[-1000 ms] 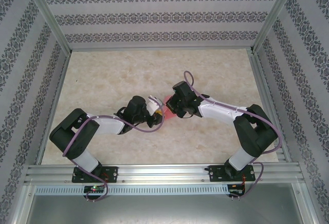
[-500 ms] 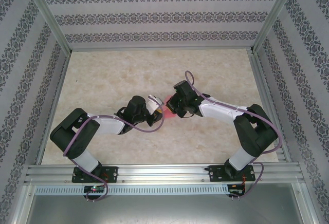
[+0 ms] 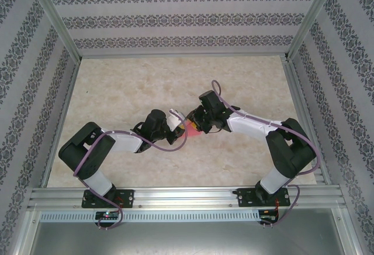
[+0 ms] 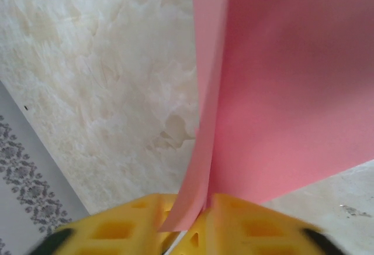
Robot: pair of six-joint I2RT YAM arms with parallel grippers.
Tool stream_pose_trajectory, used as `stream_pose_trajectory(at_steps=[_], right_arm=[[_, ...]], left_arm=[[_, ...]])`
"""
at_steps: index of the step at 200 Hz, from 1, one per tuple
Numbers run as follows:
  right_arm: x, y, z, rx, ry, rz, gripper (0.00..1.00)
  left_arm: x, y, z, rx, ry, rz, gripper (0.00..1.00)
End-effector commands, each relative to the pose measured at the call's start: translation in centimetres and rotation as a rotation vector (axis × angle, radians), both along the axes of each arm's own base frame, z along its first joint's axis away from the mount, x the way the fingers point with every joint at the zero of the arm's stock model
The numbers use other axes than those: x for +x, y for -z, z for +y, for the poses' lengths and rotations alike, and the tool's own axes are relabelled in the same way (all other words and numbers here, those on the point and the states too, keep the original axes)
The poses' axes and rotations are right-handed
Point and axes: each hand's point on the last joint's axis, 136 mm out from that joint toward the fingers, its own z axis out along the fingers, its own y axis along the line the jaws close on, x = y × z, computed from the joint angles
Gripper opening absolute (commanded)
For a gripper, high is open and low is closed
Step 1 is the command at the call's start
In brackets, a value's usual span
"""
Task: Fold a paper plane with a square sheet of paper (pick it up from the middle)
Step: Fourth fold the wing at the center of the table.
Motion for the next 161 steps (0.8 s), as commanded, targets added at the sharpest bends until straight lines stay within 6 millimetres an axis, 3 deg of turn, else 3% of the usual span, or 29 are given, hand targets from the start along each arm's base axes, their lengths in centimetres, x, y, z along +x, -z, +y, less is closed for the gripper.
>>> stream_pose_trajectory(at_steps=[1,27,59,83,120,161], right_arm=[[1.0,-1.7,-0.6,0.007,-0.055,-0.114,0.44],[1.3,-3.0,-2.1,-0.014,-0.133,-0.294,0.55],[0.7,-3.4,-2.4,0.021,-0.257,-0.459,0.56],[-0.2,-2.3,-2.5,0.016,-0.326,-0.511,0.55],[-1.2,-0.9,-2.9,0.014,-0.366,-0.534,0.53],[-1.0,0.6,-2.1,0.020,-0.416,-0.505,0.53]], left_arm=[[-0.3,-0.4,-0.8,-0.038,0.016,0.009,0.13],[-0.7,-0.4,-1.2,-0.095,0.004,0.077,0.13],[-0.7,-0.2,-1.8,-0.169,-0.052,0.206,0.11],[-1.3,-0.3,-2.9,-0.253,-0.051,0.347,0.14],[-0.9,-0.3,-2.4,-0.352,-0.179,0.461,0.12],[-0.6,-0.7,-2.4,-0.396,-0.237,0.528,0.11]])
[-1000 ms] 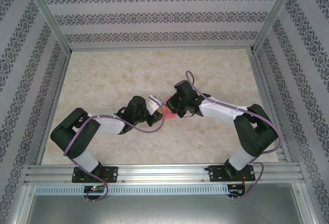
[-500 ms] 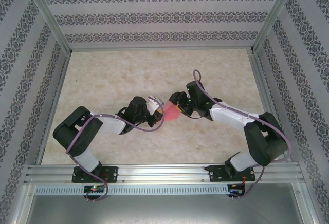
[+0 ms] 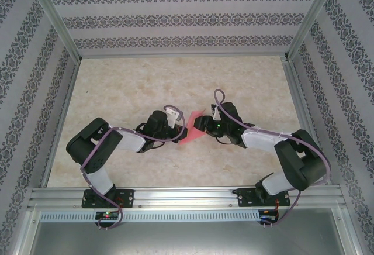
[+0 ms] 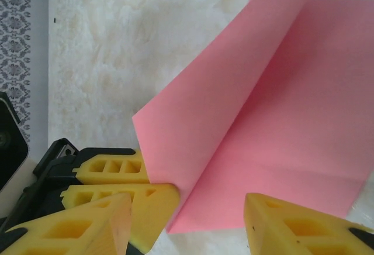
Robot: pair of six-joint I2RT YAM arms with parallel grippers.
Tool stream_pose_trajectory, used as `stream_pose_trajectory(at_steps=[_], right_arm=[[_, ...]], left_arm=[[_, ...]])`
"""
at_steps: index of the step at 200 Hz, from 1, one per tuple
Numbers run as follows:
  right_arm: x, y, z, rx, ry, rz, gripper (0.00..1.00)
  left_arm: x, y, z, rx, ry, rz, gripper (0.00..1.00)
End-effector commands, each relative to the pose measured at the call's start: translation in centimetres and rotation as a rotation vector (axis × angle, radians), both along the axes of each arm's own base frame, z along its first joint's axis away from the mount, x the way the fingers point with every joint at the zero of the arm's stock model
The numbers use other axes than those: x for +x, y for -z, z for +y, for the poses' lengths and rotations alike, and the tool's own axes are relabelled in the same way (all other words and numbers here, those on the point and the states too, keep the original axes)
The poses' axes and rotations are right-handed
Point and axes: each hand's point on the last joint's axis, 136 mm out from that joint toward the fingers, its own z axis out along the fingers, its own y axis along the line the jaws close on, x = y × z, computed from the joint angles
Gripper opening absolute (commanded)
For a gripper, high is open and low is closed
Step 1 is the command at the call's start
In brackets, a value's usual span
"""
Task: Fold a paper plane with a square sheet of paper (pick it up from the middle)
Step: Fourth fold the wing at the center of the table.
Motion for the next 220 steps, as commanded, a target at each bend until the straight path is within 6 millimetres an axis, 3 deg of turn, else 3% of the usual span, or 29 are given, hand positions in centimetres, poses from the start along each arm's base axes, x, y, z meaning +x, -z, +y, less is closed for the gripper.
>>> stream_pose_trajectory(at_steps=[1,123,190,220], right_arm=[[0.9,-0.1,0.7,0.015,-0.051,-0.048,0.52],[2.7,1.8,1.8,0.038,-0.060,-0.020,0.50],[2.7,4.5,0.6,-0.046,-0.013,0.055,0.47],[2.5,4.6,0.3,-0.056,-0.003,0.062,0.47]], left_arm=[[0.2,-1.5,-0.7,-0.087,-0.044,0.049,0.11],[0.3,0.4,-1.2,-0.139,-0.105,0.258,0.14],[0.5,0.8,-0.9,-0.142,-0.113,0.285,0.17],[0.7,0.9,-0.8,-0.131,-0.113,0.284,0.16]])
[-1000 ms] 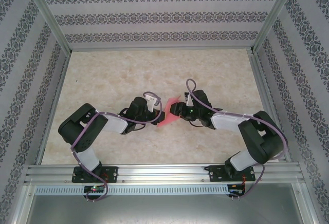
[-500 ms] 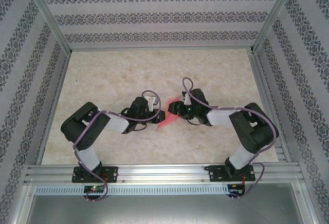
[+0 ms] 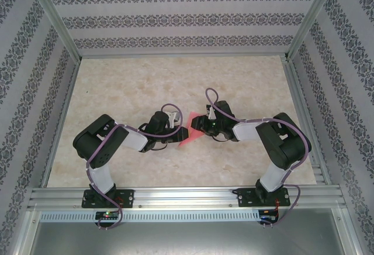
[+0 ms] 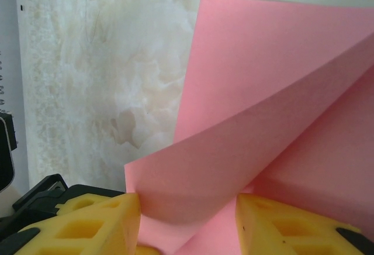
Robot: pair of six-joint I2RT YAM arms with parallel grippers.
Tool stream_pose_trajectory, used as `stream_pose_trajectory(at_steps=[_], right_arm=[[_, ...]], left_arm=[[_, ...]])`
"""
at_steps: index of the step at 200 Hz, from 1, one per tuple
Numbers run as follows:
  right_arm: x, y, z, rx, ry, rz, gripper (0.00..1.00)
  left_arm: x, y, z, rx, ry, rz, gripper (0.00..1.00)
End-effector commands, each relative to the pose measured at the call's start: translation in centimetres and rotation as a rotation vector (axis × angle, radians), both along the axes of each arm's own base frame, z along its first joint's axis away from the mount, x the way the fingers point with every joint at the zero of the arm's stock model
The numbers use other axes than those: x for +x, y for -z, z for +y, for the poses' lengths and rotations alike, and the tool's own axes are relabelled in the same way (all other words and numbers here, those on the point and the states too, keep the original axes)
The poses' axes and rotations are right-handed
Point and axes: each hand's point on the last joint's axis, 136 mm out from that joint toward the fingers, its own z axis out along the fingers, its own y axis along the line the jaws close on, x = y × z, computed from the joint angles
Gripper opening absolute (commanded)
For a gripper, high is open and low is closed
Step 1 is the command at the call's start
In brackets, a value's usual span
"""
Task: Fold a paper plane with a square sheet of paper (pick it up from the middle)
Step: Fourth fold the wing at the center of the table.
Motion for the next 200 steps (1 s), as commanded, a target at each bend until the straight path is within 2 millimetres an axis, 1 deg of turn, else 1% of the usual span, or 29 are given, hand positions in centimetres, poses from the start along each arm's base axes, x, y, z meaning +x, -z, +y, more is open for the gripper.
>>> stream_pose_trajectory(at_steps=[1,25,71,105,154,175,200], right_arm=[[0.6,0.4,-0.8,-0.038,0.025,-0.004,0.47],[0.5,0.9,-1.1,-0.067,0.030,0.014,0.49],[0.1,2.3,-2.0,-0.122,0.058,0.069,0.49],[-0.2,2.5,-2.2,-0.130,0.065,0.079,0.50],[-0.5,2.2,-2.0,-0.110,0.041,0.069,0.54],[-0.7,2.6,-2.3,-0.134,0.044,0.082,0.51],[-1.0,3.6,-3.0,-0.182,0.063,0.126,0.46]], left_arm=[[1.2,-1.3,-0.5,-0.034,0.002,-0.034,0.16],[1.4,-1.5,-0.5,-0.035,0.008,-0.040,0.16],[1.8,-1.1,-0.2,-0.014,0.009,-0.038,0.16],[2.2,-0.8,-0.1,0.007,0.013,-0.040,0.15],[2.6,-0.3,0.0,0.017,0.008,-0.033,0.13],[2.7,-0.2,0.1,0.020,0.004,-0.030,0.13],[2.7,-0.2,0.1,0.017,0.009,-0.031,0.13]])
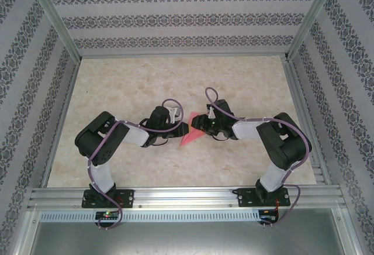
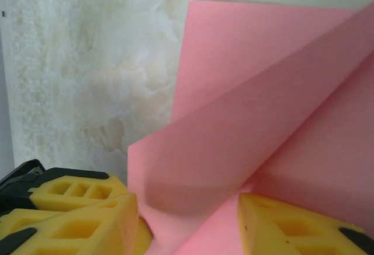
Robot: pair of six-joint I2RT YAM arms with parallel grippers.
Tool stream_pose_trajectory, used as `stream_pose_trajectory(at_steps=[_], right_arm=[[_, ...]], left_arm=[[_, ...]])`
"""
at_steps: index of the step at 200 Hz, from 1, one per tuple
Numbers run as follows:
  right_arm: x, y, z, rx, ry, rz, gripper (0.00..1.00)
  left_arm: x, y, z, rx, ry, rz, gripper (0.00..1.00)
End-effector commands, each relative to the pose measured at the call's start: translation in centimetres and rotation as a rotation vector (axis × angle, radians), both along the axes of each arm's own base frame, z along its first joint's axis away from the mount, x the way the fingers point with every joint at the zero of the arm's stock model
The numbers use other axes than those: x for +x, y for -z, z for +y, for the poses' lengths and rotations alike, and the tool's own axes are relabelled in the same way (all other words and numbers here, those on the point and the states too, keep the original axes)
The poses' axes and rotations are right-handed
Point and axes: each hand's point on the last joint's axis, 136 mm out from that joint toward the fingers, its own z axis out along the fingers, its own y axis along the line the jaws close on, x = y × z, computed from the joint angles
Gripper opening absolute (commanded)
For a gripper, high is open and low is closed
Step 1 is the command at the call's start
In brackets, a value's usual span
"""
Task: Fold a paper plane with a square sheet of paper (pick it up from the middle)
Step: Fourth fold the wing at the center of the table.
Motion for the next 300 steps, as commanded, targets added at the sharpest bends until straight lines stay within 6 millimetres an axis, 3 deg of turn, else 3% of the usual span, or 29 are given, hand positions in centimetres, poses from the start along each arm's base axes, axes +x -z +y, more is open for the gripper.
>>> stream_pose_trajectory(at_steps=[1,31,68,98,126,181,261,300], right_arm=[[-1.3,3.3,-2.4,-0.130,0.034,0.104,0.46],[-1.7,4.5,-3.5,-0.210,0.065,0.165,0.43],[-2.7,6.0,-5.3,-0.339,0.112,0.252,0.39],[-3.0,6.6,-5.7,-0.390,0.120,0.283,0.38],[-3.1,6.7,-5.2,-0.400,0.107,0.300,0.39],[-4.3,7.6,-5.6,-0.462,0.050,0.350,0.47],[-4.8,8.7,-6.3,-0.534,0.064,0.415,0.49],[-4.7,8.9,-6.1,-0.528,0.065,0.420,0.50]], left_arm=[[0.5,0.3,0.2,0.011,0.006,-0.001,0.13],[0.4,-0.4,0.2,0.003,0.011,-0.005,0.19],[0.3,-1.4,1.7,0.056,-0.047,0.006,0.36],[-0.1,-2.6,2.3,0.068,-0.067,0.010,0.38],[-0.5,-3.7,1.6,0.026,-0.019,0.006,0.32],[-0.8,-3.2,1.1,0.069,0.043,0.012,0.12],[-1.4,-1.9,-0.7,0.036,0.117,0.056,0.10],[-1.3,-0.6,-0.6,0.070,0.112,0.087,0.09]])
